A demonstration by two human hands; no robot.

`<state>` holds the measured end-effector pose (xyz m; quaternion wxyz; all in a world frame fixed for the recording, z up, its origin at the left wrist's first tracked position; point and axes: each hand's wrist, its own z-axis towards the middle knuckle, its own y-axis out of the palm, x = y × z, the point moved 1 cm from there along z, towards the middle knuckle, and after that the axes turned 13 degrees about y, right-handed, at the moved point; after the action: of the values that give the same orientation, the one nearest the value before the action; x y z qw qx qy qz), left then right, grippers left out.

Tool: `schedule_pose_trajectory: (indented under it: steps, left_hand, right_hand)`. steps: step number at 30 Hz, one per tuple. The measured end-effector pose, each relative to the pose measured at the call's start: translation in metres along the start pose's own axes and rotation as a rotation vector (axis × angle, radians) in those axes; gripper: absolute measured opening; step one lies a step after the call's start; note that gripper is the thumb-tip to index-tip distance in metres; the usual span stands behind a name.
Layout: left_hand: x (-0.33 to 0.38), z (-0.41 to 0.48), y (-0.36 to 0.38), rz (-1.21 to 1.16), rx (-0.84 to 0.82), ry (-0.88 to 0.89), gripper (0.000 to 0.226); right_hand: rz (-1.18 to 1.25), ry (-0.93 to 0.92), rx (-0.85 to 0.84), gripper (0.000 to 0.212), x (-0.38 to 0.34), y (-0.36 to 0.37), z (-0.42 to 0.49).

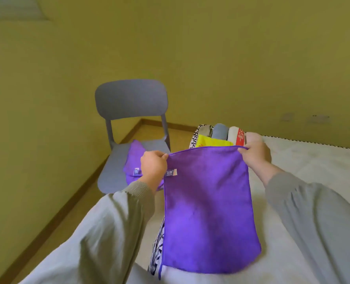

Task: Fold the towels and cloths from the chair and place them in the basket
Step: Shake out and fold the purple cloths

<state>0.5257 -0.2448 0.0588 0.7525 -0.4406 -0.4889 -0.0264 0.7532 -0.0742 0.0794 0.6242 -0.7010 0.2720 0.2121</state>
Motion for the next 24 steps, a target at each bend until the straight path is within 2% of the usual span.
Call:
schedule_pose_trajectory:
  steps: [5,8,10,15,18,21,24]
  left_hand:
    - [-0.044,0.014,0.055,-0.055,-0.066,-0.103,0.029]
    - [-0.07,0.03,0.078,-0.118,-0.119,-0.164,0.029]
    - [-0.079,0.042,0.086,-0.155,-0.132,-0.183,0.03]
    - [-0.055,0.061,0.086,-0.564,-0.087,-0.329,0.028]
    - [-0.045,0.063,0.089,-0.757,-0.047,-0.434,0.027]
    - [-0.049,0.051,0.092,-0.878,-0.055,-0.548,0.026]
    - [-0.057,0.035,0.094,-1.015,-0.005,-0.649,0.021]
  right_hand:
    - [-0.003,0.022,-0.018,0.024,0.02,0.047,0.032]
    - [0.171,0.131,-0.148,0.031,0.026,0.07,0.049]
    - [0.242,0.169,-0.195,0.025,0.033,0.084,0.066]
    - [0.322,0.046,-0.235,0.024,0.016,0.089,0.084]
    - [0.356,0.033,-0.272,0.022,0.013,0.09,0.086]
    - [0.38,0.133,-0.268,0.028,0.023,0.095,0.083]
    - [0.563,0.275,-0.306,0.029,0.033,0.094,0.07]
